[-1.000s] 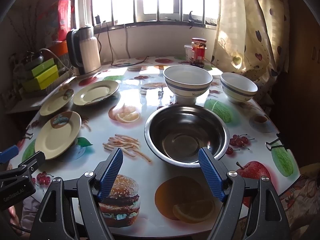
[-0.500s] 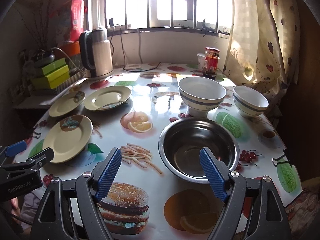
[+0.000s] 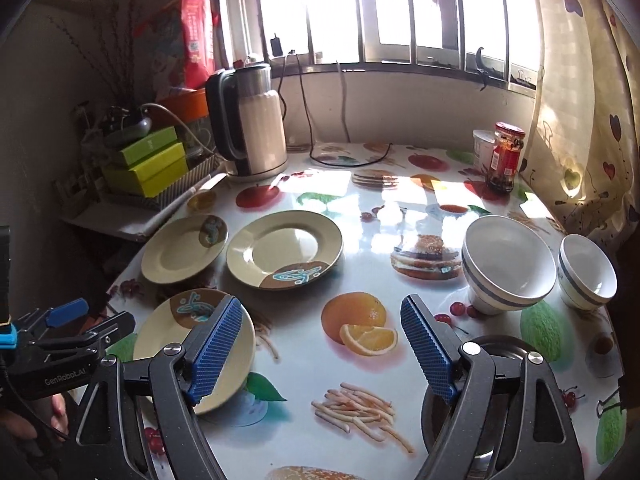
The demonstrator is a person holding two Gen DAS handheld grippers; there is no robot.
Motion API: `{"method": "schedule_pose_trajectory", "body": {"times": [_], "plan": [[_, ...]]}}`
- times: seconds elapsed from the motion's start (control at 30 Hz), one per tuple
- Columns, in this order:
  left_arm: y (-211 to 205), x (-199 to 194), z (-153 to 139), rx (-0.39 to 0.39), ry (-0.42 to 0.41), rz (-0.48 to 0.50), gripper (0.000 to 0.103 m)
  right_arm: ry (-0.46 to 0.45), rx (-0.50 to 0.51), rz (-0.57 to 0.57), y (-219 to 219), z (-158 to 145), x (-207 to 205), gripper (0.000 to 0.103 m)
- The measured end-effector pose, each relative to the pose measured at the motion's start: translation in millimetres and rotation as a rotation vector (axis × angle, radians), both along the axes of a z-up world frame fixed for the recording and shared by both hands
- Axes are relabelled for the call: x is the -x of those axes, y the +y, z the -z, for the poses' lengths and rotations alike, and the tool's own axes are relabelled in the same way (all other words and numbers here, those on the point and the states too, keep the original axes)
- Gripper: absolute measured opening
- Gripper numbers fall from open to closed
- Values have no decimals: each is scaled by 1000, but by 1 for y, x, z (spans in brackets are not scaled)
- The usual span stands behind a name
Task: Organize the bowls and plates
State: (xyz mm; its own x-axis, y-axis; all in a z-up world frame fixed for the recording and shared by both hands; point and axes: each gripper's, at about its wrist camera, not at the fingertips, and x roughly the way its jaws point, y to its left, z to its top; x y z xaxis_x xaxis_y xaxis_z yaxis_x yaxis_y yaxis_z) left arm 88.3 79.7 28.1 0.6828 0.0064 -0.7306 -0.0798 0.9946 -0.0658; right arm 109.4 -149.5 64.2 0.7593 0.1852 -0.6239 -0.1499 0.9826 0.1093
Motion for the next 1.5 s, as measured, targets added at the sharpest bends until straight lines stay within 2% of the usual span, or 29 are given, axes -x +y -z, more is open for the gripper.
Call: {"method": "schedule_pose_trajectory", "body": {"times": [0.1, 0.2, 0.3, 0.4, 0.5, 0.63, 0.7, 0.8, 0.93, 1.0, 1.03, 1.13, 1.27, 1.37, 1.5], "plan": [[18, -15, -2, -2, -1, -32, 94, 9, -31, -60, 15, -8, -28, 83], [38, -29, -2, 36, 0, -55, 94, 7, -58, -74, 29, -14, -56, 83], [55, -44, -1, 40, 7, -89, 93, 24, -55, -103, 48, -14, -85, 83], [70, -57, 4, 98, 22, -103, 87, 65, -89, -123, 62, -6, -112, 83], [78, -69, 10, 116, 46, -112, 81, 119, -83, -148, 78, 7, -135, 82], [83, -83, 19, 162, 70, -114, 79, 188, -86, -180, 93, 23, -158, 76], [84, -91, 23, 177, 80, -108, 72, 212, -82, -194, 100, 30, -168, 73], [86, -103, 29, 204, 97, -103, 68, 237, -63, -225, 109, 38, -179, 65], [85, -110, 33, 200, 107, -91, 67, 258, -55, -287, 119, 50, -187, 54], [86, -116, 38, 215, 119, -89, 57, 268, -41, -309, 123, 57, -190, 49], [87, -118, 40, 226, 130, -94, 56, 276, -32, -314, 125, 60, -192, 47], [87, -122, 46, 248, 143, -103, 56, 297, -37, -319, 128, 70, -197, 40], [88, -123, 51, 253, 144, -107, 56, 319, -49, -333, 131, 79, -199, 39], [91, -123, 52, 255, 142, -117, 45, 307, -45, -335, 132, 79, -200, 39], [91, -125, 56, 260, 153, -114, 45, 298, -47, -346, 135, 79, -202, 39]]}}
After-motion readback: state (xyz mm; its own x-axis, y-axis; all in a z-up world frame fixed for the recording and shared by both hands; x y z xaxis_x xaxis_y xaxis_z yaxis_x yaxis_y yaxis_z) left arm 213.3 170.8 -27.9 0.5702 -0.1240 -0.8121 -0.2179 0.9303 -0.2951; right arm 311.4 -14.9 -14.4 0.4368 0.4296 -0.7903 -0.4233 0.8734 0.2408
